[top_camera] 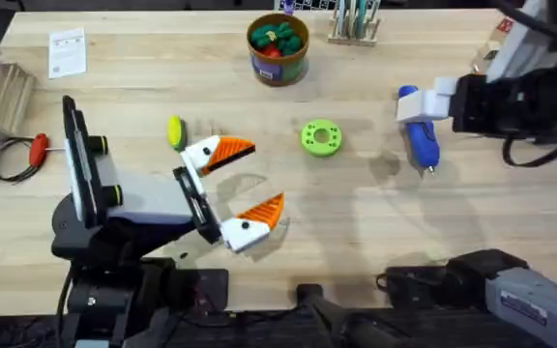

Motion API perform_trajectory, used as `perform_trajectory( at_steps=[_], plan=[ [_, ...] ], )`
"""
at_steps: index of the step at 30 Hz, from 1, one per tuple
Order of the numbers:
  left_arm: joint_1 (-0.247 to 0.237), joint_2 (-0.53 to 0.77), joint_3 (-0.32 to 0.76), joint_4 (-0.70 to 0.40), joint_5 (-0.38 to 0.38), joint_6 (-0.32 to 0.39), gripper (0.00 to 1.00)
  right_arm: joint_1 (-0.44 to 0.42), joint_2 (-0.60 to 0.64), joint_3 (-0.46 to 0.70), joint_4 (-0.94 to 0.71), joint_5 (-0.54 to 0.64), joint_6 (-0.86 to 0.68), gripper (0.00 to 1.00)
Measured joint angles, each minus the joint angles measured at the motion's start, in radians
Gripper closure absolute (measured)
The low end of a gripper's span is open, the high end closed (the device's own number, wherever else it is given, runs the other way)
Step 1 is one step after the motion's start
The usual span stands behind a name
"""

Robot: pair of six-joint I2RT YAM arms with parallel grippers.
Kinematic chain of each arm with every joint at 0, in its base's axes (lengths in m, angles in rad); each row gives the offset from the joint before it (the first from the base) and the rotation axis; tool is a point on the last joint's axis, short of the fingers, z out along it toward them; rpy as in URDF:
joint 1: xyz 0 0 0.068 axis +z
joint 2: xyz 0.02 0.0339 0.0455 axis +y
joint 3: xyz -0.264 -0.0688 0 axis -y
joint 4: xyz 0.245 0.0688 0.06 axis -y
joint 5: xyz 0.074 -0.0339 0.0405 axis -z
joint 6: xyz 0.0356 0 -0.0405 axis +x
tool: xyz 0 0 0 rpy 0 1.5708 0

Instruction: Pick up the gripper from the table and insert it into the empty holder that is missing its gripper. Then pick up a screw, insert it into the mounting hole, and use the screwdriver to tighten it. Finally, clean up the table by picking up the vegetable and placing it into the bucket.

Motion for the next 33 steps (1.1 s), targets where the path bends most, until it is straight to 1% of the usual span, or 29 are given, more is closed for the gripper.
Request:
perform_trajectory(
  at_steps=[1, 6, 7, 9, 17, 20, 21, 24, 29, 33],
  plan=[
    [0.0, 0.0, 0.0, 0.0, 0.0, 0.0, 0.15, 0.0, 0.011, 0.0, 0.0, 0.0, 0.0, 0.047],
    [0.0, 0.0, 0.0, 0.0, 0.0, 0.0, 0.924, 0.0, 0.04, 0.0, 0.003, 0.0, 0.0, 0.047],
    [0.0, 0.0, 0.0, 0.0, 0.0, 0.004, 0.981, 0.0, 0.04, 0.0, 0.005, 0.0, 0.0, 0.047],
    [0.0, 0.0, 0.0, 0.0, 0.0, 0.004, 0.994, 0.0, 0.04, 0.0, 0.012, 0.002, 0.0, 0.047],
    [0.0, 0.0, 0.0, 0.0, 0.0, 0.004, 0.995, -0.005, 0.04, -0.001, 0.041, 0.039, 0.0, 0.047],
    [0.0, 0.0, 0.0, 0.0, 0.0, 0.004, 0.995, -0.028, 0.04, -0.019, 0.079, 0.042, 0.0, 0.045],
    [0.0, 0.0, 0.0, 0.0, 0.0, 0.004, 0.996, -0.042, 0.04, -0.028, 0.09, 0.042, -0.001, 0.022],
    [0.0, 0.0, 0.0, 0.0, 0.0, 0.004, 0.996, -0.083, 0.049, -0.046, 0.098, 0.042, -0.033, 0.011],
    [0.0, 0.0, 0.0, 0.0, 0.0, 0.004, 0.996, -0.137, 0.117, -0.043, 0.147, 0.041, -0.138, 0.01],
    [0.0, 0.0, 0.0, 0.0, 0.0, 0.004, 0.996, -0.176, 0.233, 0.028, 0.139, 0.037, -0.211, 0.01]
  ],
)
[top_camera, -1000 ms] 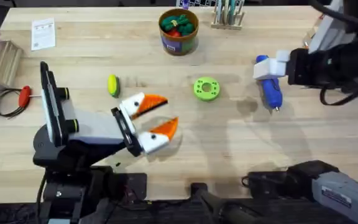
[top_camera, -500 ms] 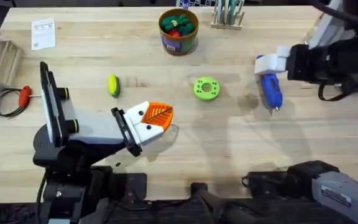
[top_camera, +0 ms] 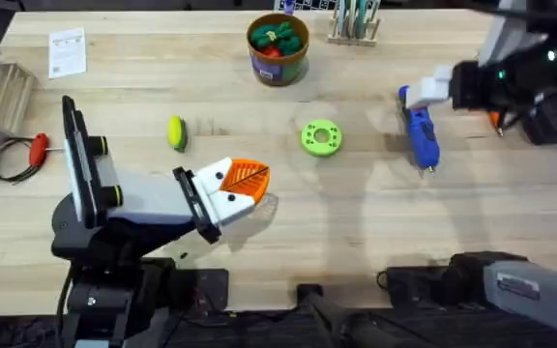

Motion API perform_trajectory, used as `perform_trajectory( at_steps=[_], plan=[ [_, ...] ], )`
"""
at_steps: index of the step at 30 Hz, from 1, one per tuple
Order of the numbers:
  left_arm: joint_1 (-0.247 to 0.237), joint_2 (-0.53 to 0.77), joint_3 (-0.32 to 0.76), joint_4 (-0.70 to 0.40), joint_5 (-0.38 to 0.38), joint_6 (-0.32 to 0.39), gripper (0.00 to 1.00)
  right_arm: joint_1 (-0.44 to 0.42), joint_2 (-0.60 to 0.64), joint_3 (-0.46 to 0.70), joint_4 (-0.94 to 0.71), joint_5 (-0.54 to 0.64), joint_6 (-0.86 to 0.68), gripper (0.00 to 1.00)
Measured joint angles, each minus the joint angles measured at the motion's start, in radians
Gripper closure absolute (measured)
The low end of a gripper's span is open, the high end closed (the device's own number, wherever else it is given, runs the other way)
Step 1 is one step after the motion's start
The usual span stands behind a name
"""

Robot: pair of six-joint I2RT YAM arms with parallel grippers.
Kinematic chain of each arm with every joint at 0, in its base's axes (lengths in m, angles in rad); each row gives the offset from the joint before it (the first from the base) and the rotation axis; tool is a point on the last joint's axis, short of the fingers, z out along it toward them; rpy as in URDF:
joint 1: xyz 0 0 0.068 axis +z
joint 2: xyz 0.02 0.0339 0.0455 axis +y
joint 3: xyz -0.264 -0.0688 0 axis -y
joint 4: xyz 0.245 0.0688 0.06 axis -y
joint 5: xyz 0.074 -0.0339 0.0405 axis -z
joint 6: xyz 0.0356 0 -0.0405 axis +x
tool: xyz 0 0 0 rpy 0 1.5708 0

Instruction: Pick up the gripper from the table and insert it into the empty holder that is missing its gripper. Then pick up a screw, insert it into the mounting hole, and use the screwdriver to tighten it. Finally, clean up the table by picking up the vegetable and placing it into the bucket.

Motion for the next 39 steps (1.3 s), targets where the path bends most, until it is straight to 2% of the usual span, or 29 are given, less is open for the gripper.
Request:
perform_trajectory(
  at_steps=[7, 17, 27, 39],
  plan=[
    [0.0, 0.0, 0.0, 0.0, 0.0, 0.0, 0.996, -0.033, 0.212, 0.155, 0.01, 0.0, -0.11, 0.01],
    [0.0, 0.0, 0.0, 0.0, 0.0, 0.0, 0.996, -0.066, 0.414, 0.164, 0.057, -0.06, -0.2, 0.012],
    [0.0, 0.0, 0.0, 0.0, 0.0, 0.0, 0.996, -0.092, 0.52, 0.164, 0.1, -0.058, -0.248, 0.01],
    [0.0, 0.0, 0.0, 0.0, 0.0, 0.0, 0.996, -0.092, 0.577, 0.178, 0.115, -0.055, -0.251, 0.018]
  ],
)
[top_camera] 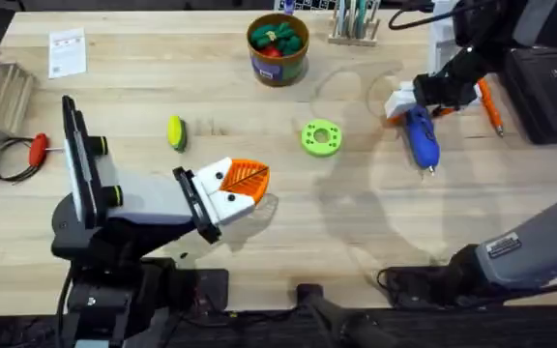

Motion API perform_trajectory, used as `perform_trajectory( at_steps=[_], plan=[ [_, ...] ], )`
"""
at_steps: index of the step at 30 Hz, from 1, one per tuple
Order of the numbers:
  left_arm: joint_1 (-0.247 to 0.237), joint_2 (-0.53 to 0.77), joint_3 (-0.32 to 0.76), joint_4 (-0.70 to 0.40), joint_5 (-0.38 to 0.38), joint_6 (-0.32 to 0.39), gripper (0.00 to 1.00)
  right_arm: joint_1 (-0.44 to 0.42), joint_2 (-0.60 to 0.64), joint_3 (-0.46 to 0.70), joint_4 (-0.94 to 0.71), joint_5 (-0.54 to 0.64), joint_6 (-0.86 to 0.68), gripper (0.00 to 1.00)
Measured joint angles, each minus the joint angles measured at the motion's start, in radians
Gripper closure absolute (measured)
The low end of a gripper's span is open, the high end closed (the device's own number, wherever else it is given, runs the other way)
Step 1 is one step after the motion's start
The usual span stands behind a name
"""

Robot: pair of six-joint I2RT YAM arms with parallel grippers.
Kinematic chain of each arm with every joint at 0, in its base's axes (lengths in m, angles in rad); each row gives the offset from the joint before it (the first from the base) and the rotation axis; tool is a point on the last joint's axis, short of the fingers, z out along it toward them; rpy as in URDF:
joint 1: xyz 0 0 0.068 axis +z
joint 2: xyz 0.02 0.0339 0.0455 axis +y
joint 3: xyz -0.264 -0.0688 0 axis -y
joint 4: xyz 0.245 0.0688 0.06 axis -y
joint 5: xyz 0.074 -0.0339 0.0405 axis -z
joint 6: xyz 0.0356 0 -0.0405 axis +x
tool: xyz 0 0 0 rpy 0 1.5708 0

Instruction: Pick up the gripper from the table and insert it into the empty holder that is missing its gripper. Then pick up a screw, insert it into the mounting hole, and use the screwdriver to tighten it. Finally, clean up the table by picking up the vegetable and placing it into the bucket.

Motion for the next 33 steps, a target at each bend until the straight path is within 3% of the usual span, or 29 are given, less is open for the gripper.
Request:
perform_trajectory(
  at_steps=[2, 4, 6, 9, 10, 11, 24, 33],
  plan=[
    [0.0, 0.0, 0.0, 0.0, 0.0, 0.0, 0.996, 0.0, 0.0, 0.0, -0.001, 0.003, -0.001, 0.054],
    [0.0, 0.0, 0.0, 0.0, 0.0, 0.0, 0.996, 0.0, 0.0, 0.0, 0.001, 0.009, -0.006, 0.169],
    [0.0, 0.0, 0.0, 0.0, 0.0, 0.0, 0.996, 0.0, 0.001, 0.0, 0.001, 0.012, -0.011, 0.4],
    [0.0, 0.0, 0.0, 0.0, 0.0, 0.0, 0.996, 0.001, 0.003, 0.001, 0.004, 0.026, -0.016, 0.828],
    [0.0, 0.0, 0.0, 0.0, 0.0, 0.0, 0.996, 0.0, 0.005, 0.001, 0.005, 0.031, -0.017, 0.939],
    [0.0, 0.0, 0.0, 0.0, 0.0, 0.0, 0.996, -0.001, 0.007, 0.001, 0.008, 0.03, -0.013, 0.976],
    [0.0, 0.0, 0.0, 0.0, 0.0, 0.0, 0.996, -0.001, -0.009, 0.001, -0.007, 0.032, -0.01, 0.977],
    [0.0, 0.0, 0.0, 0.0, 0.0, 0.0, 0.996, 0.009, -0.257, 0.057, -0.036, 0.029, 0.059, 0.977]
  ],
)
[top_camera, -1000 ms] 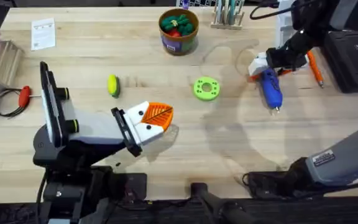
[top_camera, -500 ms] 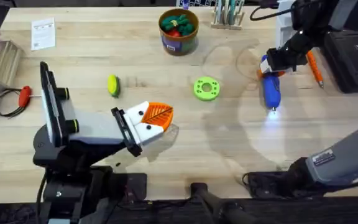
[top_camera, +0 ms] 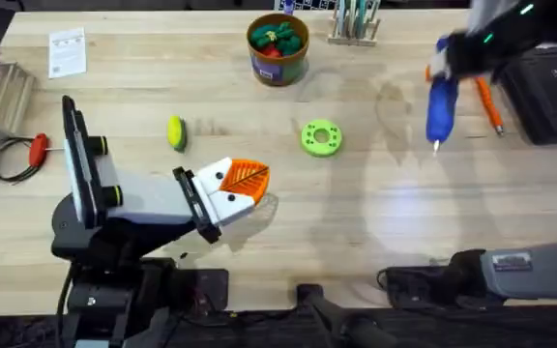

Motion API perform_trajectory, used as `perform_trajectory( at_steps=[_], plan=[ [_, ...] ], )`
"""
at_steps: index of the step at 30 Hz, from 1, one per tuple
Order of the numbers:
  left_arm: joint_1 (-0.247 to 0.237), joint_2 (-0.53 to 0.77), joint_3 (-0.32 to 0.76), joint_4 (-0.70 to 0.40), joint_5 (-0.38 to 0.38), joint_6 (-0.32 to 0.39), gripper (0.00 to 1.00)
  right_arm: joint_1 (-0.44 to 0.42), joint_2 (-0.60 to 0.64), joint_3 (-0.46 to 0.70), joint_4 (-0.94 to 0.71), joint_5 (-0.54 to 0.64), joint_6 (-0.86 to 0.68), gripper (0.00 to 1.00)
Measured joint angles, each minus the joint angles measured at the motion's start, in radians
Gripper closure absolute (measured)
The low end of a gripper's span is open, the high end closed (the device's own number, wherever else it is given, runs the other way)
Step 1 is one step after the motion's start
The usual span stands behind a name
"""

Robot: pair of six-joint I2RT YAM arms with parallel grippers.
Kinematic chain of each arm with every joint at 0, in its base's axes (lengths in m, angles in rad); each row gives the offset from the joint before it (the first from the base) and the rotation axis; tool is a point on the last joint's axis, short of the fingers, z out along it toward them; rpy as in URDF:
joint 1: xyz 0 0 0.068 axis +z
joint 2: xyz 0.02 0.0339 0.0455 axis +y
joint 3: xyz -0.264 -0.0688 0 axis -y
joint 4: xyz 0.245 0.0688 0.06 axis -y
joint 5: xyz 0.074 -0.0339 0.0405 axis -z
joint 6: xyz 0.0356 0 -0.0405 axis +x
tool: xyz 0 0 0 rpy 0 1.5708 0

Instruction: Pick up the gripper from the table and insert it into the empty holder that is missing its gripper. Then pick up a screw, insert it into the mounting hole, and use the screwdriver to tighten it. Finally, clean up the table by picking up the vegetable and placing it into the bucket.

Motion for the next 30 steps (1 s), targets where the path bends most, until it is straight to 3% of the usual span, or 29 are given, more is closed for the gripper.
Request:
perform_trajectory(
  at_steps=[7, 13, 30],
  plan=[
    [0.0, 0.0, 0.0, 0.0, 0.0, 0.0, 0.996, 0.108, -0.233, 0.065, 0.079, 0.0, 0.044, 0.977],
    [0.0, 0.0, 0.0, 0.0, 0.0, 0.0, 0.996, 0.241, -0.35, 0.066, 0.183, -0.001, 0.114, 0.977],
    [0.0, 0.0, 0.0, 0.0, 0.0, 0.0, 0.996, 0.648, -0.417, 0.066, 0.431, -0.005, 0.232, 0.977]
  ],
)
